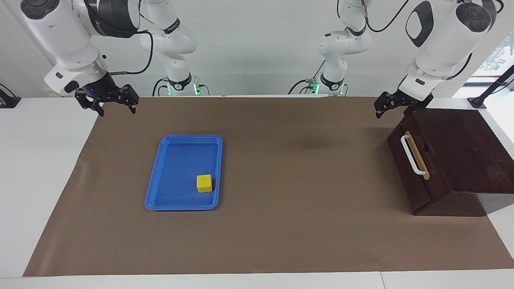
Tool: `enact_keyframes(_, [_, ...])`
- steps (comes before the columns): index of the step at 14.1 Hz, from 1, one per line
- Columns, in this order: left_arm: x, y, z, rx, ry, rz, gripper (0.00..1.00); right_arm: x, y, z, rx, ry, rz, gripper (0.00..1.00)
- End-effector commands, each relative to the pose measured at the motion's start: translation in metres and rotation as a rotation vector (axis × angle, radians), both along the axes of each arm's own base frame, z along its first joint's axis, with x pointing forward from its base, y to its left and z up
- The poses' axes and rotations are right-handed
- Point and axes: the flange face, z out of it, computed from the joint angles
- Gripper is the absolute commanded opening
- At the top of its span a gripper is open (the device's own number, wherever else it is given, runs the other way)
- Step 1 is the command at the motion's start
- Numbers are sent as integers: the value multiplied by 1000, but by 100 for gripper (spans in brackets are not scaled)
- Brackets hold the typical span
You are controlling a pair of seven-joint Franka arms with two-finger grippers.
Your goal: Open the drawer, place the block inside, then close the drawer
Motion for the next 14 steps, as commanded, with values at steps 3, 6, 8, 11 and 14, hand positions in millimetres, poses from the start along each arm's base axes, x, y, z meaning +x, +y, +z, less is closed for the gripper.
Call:
enact_keyframes(3, [-8, 2, 4, -9, -4, 2, 100, -5, -4, 4, -14, 4, 11, 100])
enact_keyframes(6, [-8, 2, 4, -9, -4, 2, 100, -4, -4, 5, -16, -4, 15, 100])
enact_keyframes(8, [-8, 2, 4, -9, -4, 2, 100, -4, -3, 5, -14, -4, 16, 100])
enact_keyframes(11, [-8, 2, 4, -9, -4, 2, 100, -5, -3, 3, -11, 6, 9, 100])
enact_keyframes(14, [-8, 2, 4, -9, -4, 2, 100, -9, 2, -4, 13, 18, -182, 100])
